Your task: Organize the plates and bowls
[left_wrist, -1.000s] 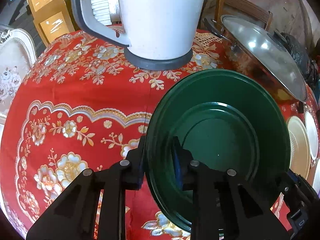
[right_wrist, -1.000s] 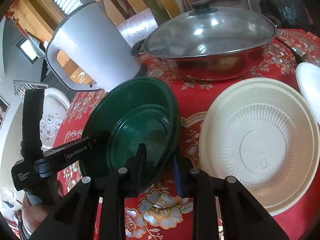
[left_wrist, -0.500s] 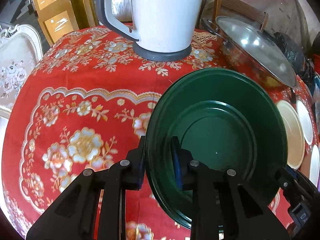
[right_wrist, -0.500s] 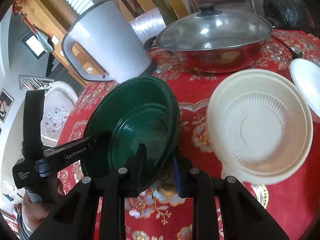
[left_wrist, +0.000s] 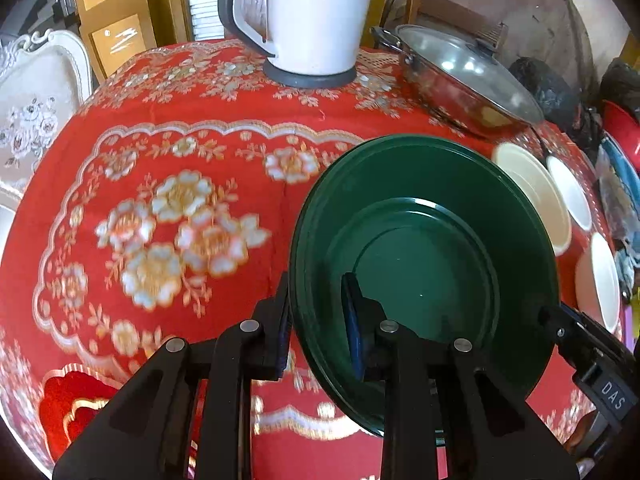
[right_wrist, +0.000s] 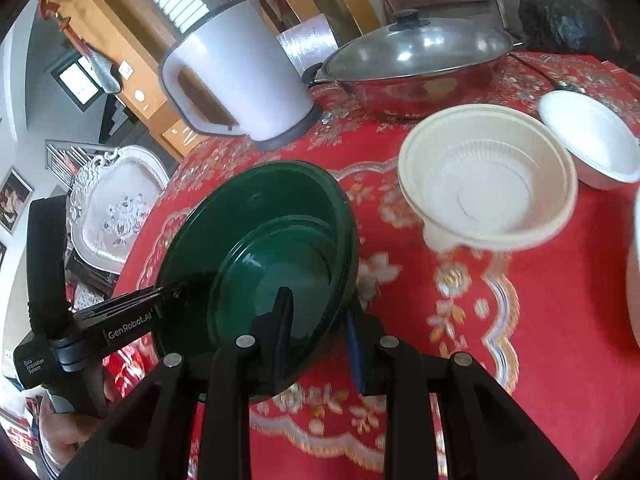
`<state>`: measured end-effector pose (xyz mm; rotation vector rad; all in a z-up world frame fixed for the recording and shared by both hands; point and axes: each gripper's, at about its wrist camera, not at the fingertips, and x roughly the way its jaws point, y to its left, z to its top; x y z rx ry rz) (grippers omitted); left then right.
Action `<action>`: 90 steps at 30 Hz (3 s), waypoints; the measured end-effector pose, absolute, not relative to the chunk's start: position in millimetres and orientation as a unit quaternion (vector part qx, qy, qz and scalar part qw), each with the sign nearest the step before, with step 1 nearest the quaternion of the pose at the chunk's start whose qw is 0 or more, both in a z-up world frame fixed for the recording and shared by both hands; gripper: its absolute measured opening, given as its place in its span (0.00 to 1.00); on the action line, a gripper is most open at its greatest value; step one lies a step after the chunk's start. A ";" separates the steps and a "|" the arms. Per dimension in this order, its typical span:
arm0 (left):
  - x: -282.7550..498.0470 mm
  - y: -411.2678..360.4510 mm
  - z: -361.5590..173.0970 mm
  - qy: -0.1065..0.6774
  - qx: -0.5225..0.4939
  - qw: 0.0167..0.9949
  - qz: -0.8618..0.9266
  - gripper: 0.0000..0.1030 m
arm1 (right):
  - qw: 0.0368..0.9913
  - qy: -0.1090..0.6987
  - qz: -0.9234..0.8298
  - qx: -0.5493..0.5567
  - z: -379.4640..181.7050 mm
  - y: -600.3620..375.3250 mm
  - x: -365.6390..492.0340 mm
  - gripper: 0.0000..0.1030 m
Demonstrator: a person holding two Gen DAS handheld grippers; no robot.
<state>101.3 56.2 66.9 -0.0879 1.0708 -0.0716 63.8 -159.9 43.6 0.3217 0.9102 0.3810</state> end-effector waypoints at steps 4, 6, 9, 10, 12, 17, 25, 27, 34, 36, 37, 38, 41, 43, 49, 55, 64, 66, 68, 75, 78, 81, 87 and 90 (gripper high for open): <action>79.1 61.1 66.9 0.505 -0.055 0.860 -0.038 0.22 | 0.870 0.436 0.182 0.142 44.9 -158.9 42.7 0.24; 67.4 63.7 67.9 0.503 -0.059 0.862 -0.039 0.22 | 0.871 0.435 0.184 0.138 46.3 -156.9 32.8 0.24; 52.7 70.5 70.0 0.500 -0.067 0.863 -0.040 0.22 | 0.872 0.433 0.188 0.131 49.1 -151.7 23.6 0.24; 48.3 74.4 72.1 0.497 -0.071 0.864 -0.040 0.22 | 0.872 0.432 0.190 0.130 50.9 -149.4 19.8 0.24; 39.7 81.7 78.4 0.490 -0.076 0.867 -0.038 0.22 | 0.873 0.429 0.195 0.126 55.5 -144.5 13.6 0.24; 19.3 99.3 97.8 0.470 -0.080 0.879 -0.030 0.22 | 0.878 0.413 0.213 0.113 72.2 -129.1 -4.2 0.24; -18.6 133.4 114.7 0.451 -0.098 0.887 -0.016 0.22 | 0.877 0.402 0.243 0.099 86.1 -101.8 -18.5 0.25; -29.4 142.6 118.0 0.446 -0.100 0.889 -0.009 0.22 | 0.876 0.401 0.252 0.093 89.0 -91.7 -23.0 0.25; -73.2 182.5 119.0 0.430 -0.128 0.894 0.020 0.22 | 0.867 0.401 0.288 0.069 88.6 -52.0 -36.4 0.27; -83.3 193.5 115.6 0.431 -0.134 0.892 0.028 0.22 | 0.862 0.406 0.297 0.062 84.1 -38.6 -39.1 0.27; -88.3 199.1 113.7 0.432 -0.137 0.891 0.033 0.22 | 0.859 0.409 0.301 0.058 81.5 -32.8 -40.4 0.27; -92.3 203.3 112.1 0.431 -0.139 0.891 0.037 0.22 | 0.856 0.412 0.307 0.056 78.8 -27.5 -41.8 0.27; -104.8 214.0 107.7 0.427 -0.146 0.891 0.051 0.22 | 0.850 0.418 0.319 0.043 72.5 -10.4 -48.1 0.27; -110.4 220.5 102.8 0.427 -0.152 0.890 0.057 0.22 | 0.846 0.422 0.325 0.035 69.7 -1.3 -50.6 0.27; -120.1 235.4 84.4 0.435 -0.171 0.882 0.067 0.23 | 0.837 0.437 0.330 0.014 57.3 19.9 -54.4 0.27; -123.8 241.8 69.6 0.441 -0.177 0.877 0.072 0.23 | 0.831 0.448 0.329 0.001 49.2 30.9 -59.0 0.27; -128.7 241.3 58.9 0.430 -0.159 0.884 0.095 0.23 | 0.824 0.462 0.327 -0.013 38.7 39.3 -61.9 0.27; -128.9 242.8 56.2 0.428 -0.159 0.884 0.099 0.23 | 0.823 0.464 0.326 -0.016 36.7 40.3 -63.3 0.27; -128.4 244.0 53.3 0.429 -0.158 0.883 0.103 0.23 | 0.821 0.467 0.328 -0.017 35.7 41.1 -63.3 0.27; -126.6 245.1 46.6 0.431 -0.161 0.881 0.107 0.23 | 0.822 0.468 0.324 -0.024 34.5 45.6 -65.8 0.27; -125.9 244.3 46.0 0.427 -0.161 0.883 0.113 0.23 | 0.819 0.474 0.323 -0.014 32.1 44.3 -63.4 0.27; -125.8 247.0 45.5 0.424 -0.161 0.883 0.121 0.25 | 0.816 0.481 0.320 -0.007 30.2 43.5 -62.8 0.39; -127.1 247.8 47.8 0.423 -0.162 0.884 0.117 0.27 | 0.819 0.475 0.323 -0.002 35.8 40.8 -63.2 0.40; -131.9 245.4 53.5 0.412 -0.161 0.890 0.111 0.37 | 0.823 0.472 0.317 0.002 39.3 35.1 -62.5 0.41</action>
